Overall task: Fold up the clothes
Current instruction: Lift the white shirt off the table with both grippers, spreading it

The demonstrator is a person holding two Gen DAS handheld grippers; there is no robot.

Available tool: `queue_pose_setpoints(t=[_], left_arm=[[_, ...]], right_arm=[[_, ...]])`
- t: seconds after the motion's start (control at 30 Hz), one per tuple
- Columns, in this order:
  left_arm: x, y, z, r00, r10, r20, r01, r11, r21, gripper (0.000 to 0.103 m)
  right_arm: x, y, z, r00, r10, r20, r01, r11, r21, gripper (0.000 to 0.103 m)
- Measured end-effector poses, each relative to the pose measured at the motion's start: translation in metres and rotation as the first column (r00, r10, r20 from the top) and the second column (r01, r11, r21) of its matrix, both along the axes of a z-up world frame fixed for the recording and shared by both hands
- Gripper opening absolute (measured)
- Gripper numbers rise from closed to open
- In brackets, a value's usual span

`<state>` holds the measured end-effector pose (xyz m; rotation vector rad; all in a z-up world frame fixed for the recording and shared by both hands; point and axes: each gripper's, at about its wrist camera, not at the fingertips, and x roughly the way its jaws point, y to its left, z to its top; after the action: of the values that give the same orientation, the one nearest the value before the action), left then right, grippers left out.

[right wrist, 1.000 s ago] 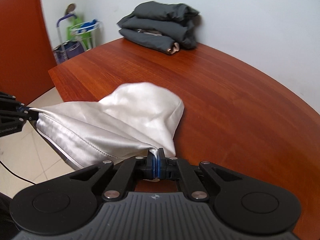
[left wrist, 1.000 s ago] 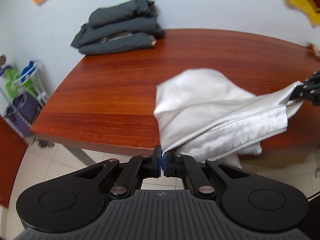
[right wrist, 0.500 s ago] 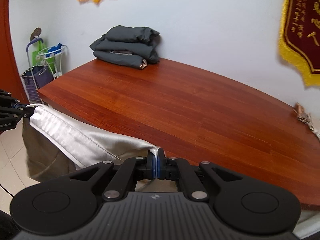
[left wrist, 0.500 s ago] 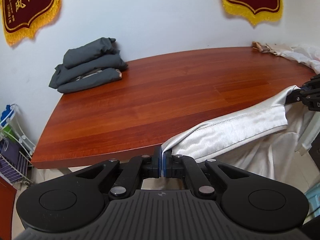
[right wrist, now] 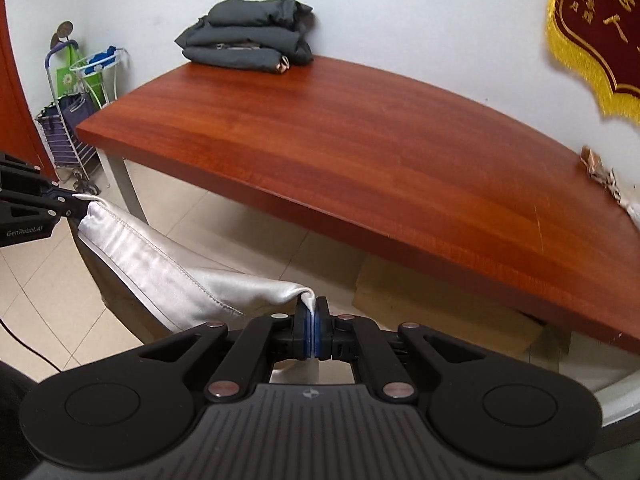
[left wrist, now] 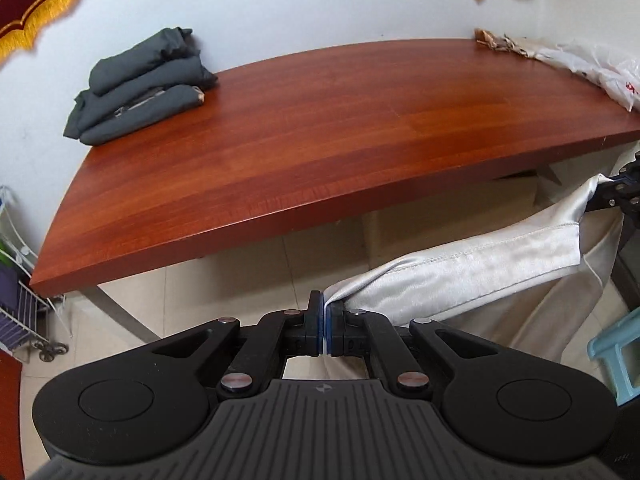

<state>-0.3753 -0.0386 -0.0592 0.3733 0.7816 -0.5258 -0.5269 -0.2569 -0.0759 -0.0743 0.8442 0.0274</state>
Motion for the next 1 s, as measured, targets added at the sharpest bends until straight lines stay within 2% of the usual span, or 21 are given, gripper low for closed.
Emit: queue_pose_setpoints(t=[0.2,0.37,0.73,0.87,1.0], left_arm=[[0.002,-0.017,0.012,0.999,0.004,0.041,-0.003,1.000,-0.015,0.002],[0.018,-0.038,0.033,0.996,0.016,0.087,-0.013,0.999,-0.038,0.002],[0.075,-0.107,0.080,0.971,0.042,0.234,-0.028,0.998,-0.064,0.002],[0.102,-0.132,0.099,0.965,0.058,0.256,-0.036,0.995,-0.088,0.002],[0.132,-0.157,0.117,0.960,0.030,0.277,-0.008,0.997,-0.080,0.002]], right_arm=[[0.008,-0.018,0.006,1.000,-0.001,0.030,0.002,1.000,-0.017,0.002],[0.030,-0.042,0.020,0.997,0.002,0.081,0.001,1.000,-0.029,0.002],[0.103,-0.108,0.065,0.973,0.051,0.225,-0.027,0.994,-0.110,0.002],[0.134,-0.133,0.084,0.962,0.075,0.262,-0.039,0.989,-0.141,0.002],[0.168,-0.157,0.106,0.954,0.106,0.280,-0.055,0.981,-0.185,0.002]])
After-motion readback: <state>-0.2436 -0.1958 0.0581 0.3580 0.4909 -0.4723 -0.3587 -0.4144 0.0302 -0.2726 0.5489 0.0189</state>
